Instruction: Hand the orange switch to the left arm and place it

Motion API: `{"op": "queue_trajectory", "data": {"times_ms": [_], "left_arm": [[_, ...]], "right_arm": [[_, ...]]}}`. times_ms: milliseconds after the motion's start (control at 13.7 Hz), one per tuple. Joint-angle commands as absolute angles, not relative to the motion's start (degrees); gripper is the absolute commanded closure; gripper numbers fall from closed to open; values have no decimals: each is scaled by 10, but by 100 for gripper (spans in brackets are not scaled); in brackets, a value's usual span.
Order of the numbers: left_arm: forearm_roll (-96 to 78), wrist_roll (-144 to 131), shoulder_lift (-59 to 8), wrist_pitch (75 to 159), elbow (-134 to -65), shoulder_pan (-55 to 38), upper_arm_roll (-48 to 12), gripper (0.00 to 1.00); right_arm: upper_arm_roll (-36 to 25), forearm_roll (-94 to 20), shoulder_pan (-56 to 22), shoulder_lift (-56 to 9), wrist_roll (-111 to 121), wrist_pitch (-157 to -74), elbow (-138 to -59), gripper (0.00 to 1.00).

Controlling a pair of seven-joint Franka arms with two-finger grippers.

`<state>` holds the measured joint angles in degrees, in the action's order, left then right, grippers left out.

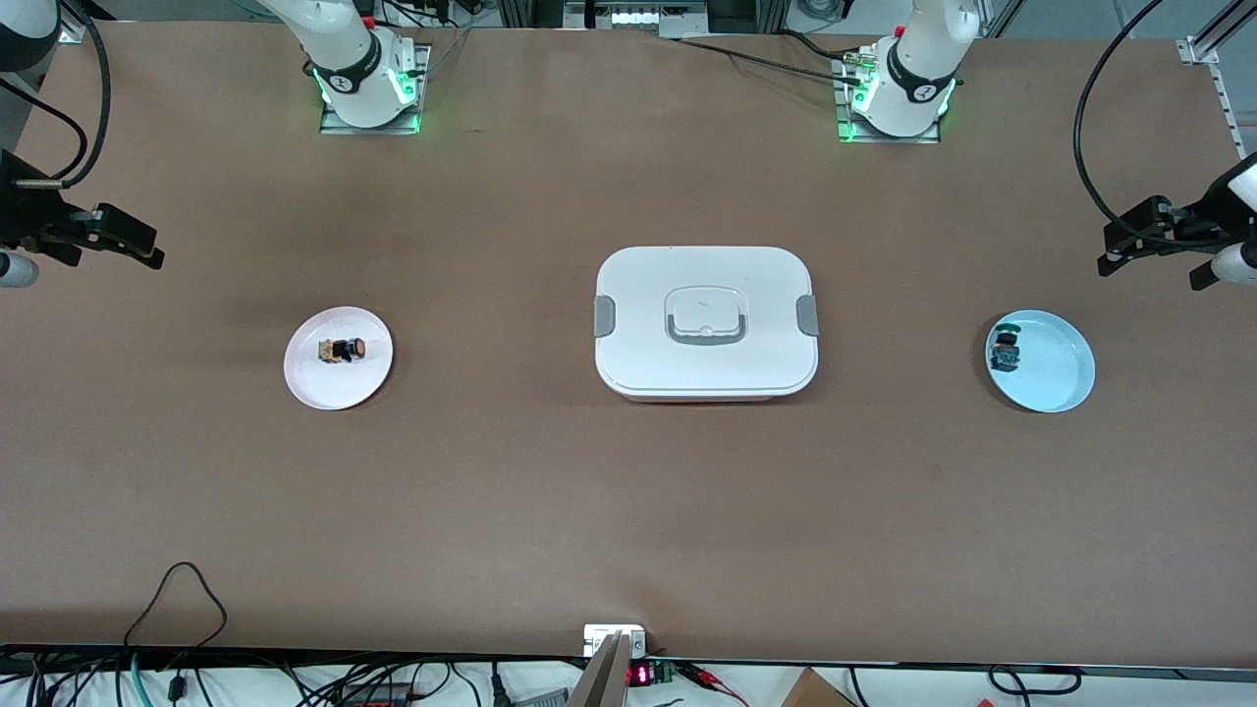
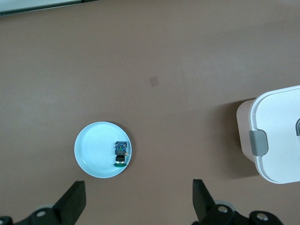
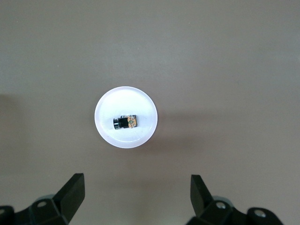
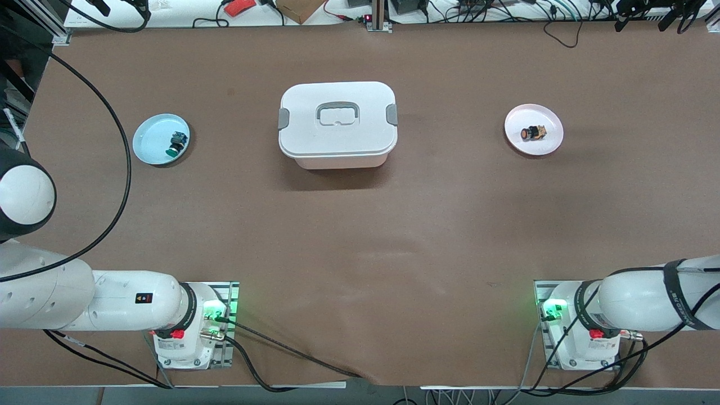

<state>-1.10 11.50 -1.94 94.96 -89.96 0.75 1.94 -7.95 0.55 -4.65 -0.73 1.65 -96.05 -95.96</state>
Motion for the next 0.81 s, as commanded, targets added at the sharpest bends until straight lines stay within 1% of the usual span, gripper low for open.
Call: {"op": "queue_trajectory", "data": {"times_ms": [0, 732], "left_arm": [[0, 105, -29, 934, -877, 5, 18, 0], [0, 105, -28, 934, -873, 4, 9, 0]], "right_arm": [[-76, 9, -46, -4, 15, -946, -952, 0], [-76, 8, -52, -22, 13, -933, -949, 0]]}}
